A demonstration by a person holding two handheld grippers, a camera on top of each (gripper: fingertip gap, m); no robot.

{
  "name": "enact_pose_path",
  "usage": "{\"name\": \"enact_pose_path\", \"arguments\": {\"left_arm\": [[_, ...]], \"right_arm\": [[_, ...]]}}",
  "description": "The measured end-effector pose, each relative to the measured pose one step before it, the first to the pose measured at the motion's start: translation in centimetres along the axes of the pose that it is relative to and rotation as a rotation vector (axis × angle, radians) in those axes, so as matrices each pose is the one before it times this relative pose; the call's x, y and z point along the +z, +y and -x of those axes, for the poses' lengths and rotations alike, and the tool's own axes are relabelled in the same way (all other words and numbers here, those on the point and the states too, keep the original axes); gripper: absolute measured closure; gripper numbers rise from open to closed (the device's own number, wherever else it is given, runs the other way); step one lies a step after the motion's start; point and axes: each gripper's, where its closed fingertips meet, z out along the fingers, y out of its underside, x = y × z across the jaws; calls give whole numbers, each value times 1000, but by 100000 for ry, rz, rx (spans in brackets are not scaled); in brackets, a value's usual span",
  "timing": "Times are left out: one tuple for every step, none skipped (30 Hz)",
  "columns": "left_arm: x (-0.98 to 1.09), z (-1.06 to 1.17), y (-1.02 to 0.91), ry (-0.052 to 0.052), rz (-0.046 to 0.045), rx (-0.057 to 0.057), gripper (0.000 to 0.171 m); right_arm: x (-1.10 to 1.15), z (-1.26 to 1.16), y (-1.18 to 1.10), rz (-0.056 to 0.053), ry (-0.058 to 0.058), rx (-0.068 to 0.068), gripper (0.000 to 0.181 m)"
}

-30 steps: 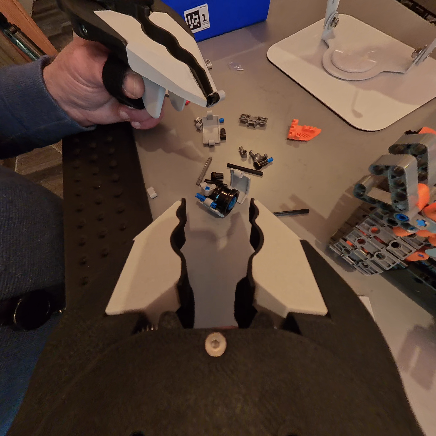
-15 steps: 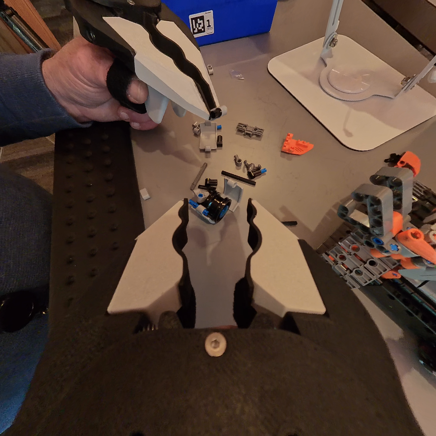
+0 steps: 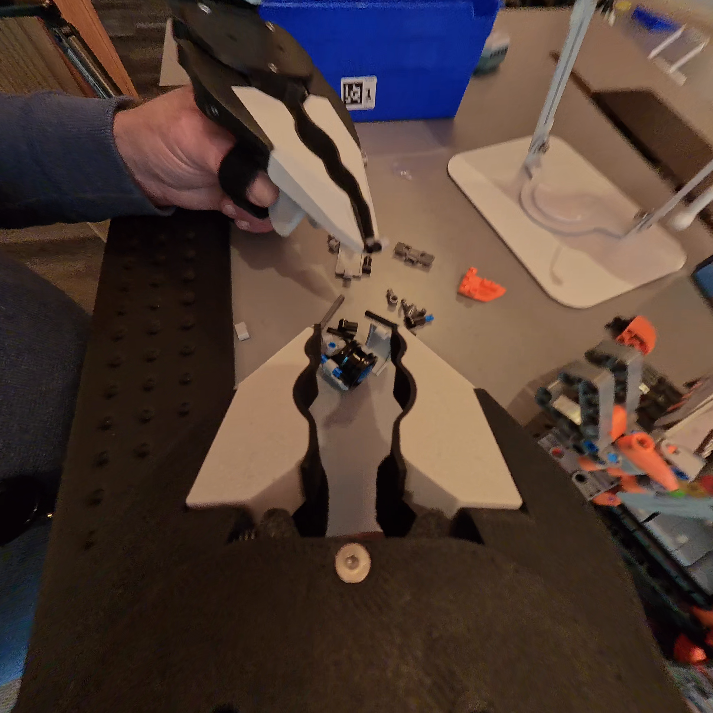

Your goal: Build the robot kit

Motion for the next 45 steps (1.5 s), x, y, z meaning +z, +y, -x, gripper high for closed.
{"name": "enact_pose_path", "arguments": {"left_arm": [[169,30,384,-80,2930,-917,167],[103,45,173,-693,1632,-289,167],[113,-190,266,1015,2619,-681,167],[195,-331,521,2363,4711,-1090,167],[97,-28,216,21,2520,381,167],[13,-123,-94,649,731,-250,167],[46,-302,-56,2312,1329,-1690,167],[70,-291,-24,2188,1698,-1132,167],[2,9,-152,-231,681,125,167],[-8,58,-57,-104,1271,-587,167],[21,-153,87,1776,2037,-1596,167],[-44,-201,-154,2021,154,-1284,167],[-71,-73,-175,1027,-90,-1257,167],[9,-211,89,1967,1579,-1097,167],[34,-346,70,2524,1483,-526,167],[-6,-106,-174,877,-286,-763,167],[29,123,90,70,1123,-976,166],[-12,-49,61,1856,502,-1386,167],[-134,-14,-175,2446,-1448,-2539,166],[-96,-80,-168,3147,-1483,-3232,166],[-24,-168,-25,2930,-531,-1865,166],[-45,-173,-43,1896,-457,189,166],[-85,-193,-311,1256,-2159,589,166],[-68,-281,-273,1608,-1790,893,166],[0,-308,-37,1375,-139,2206,165],[-16,-200,-276,163,-1352,2265,165],[-38,-212,-417,-25,-2184,2447,164],[20,-389,-129,1023,-540,3264,159],[-14,-174,-88,-840,-432,4017,153],[-128,190,-176,-3651,-1142,5405,153],[-103,23,-97,-2533,-796,5922,153],[-53,-63,-120,-1380,-859,4351,150],[6,-76,-12,-1104,-26,3772,150],[123,-85,326,-1298,2354,4093,150],[145,-64,310,-1492,2218,3794,151],[116,-205,65,-721,642,3568,152],[94,-226,-132,-398,-578,2682,154],[66,-45,-170,-1058,-969,1587,157],[125,22,168,-584,1020,823,159],[88,-91,123,51,611,1094,162],[-31,-75,-233,-431,-1921,1540,164],[-12,-209,-240,663,-1876,390,164],[-17,-64,-62,479,-338,-433,164],[-48,52,44,-78,220,-65,164],[-29,-64,-36,772,-633,-176,164]], "right_arm": [[-34,117,-491,-1219,871,-4238,151],[44,198,-368,-215,466,-4958,154],[104,-58,-205,1142,2242,-5425,156],[116,-109,-183,1303,2554,-5670,158],[137,7,-243,870,1754,-5783,161],[156,-1,-205,1156,2010,-6728,163],[167,77,-165,1507,1669,-7371,165],[178,218,-147,1412,682,-7149,167],[203,108,-51,1718,1023,-6020,168],[190,-40,-10,1480,1511,-4704,167],[108,-155,-97,410,2106,-3976,167],[85,-92,-101,135,1605,-3794,167],[105,-7,-5,866,1088,-3680,167],[124,-7,-50,402,985,-3150,169],[176,152,-29,196,-279,-2333,172],[269,193,299,2056,-654,-1942,174],[173,-49,130,842,992,-2106,177],[31,-26,-69,-522,196,-799,178],[24,-82,-1,-309,-10,794,178],[-43,-145,-74,-870,471,419,179],[-108,-67,-141,-1437,-271,1124,179],[-112,6,-112,-1771,-2017,4432,179],[-161,-196,-108,-2338,-1021,5270,180],[-225,-233,-121,-2703,-430,3905,180],[-251,-40,-155,-2739,-1935,4698,180],[-209,-96,-154,-2623,-1773,5849,180],[-235,-211,-210,-3247,-952,5720,180],[-240,-11,-228,-3456,-2452,5570,180],[-176,24,-156,-2916,-2980,6175,180],[-147,-84,-134,-3025,-2314,6500,180],[-65,136,-52,-2812,-3783,6529,180],[20,337,109,-1757,-4451,5339,180],[38,47,111,-1550,-2085,4261,180],[14,27,51,-1740,-2183,4746,181],[15,347,25,-1692,-4561,5081,180],[11,73,27,-1702,-2549,4019,180],[4,-150,45,-1416,-783,3167,180],[-9,174,-38,-1665,-2605,2784,180],[-42,174,-180,-2250,-2341,2555,179],[-22,-17,-56,-1274,-909,2382,180],[-24,0,-8,-697,-774,1409,179],[-104,135,-223,-1905,-1382,799,180],[-88,111,-144,-1176,-1229,1445,180],[9,-10,6,-457,-311,1189,180],[30,36,-80,-1168,-528,863,180]]}}
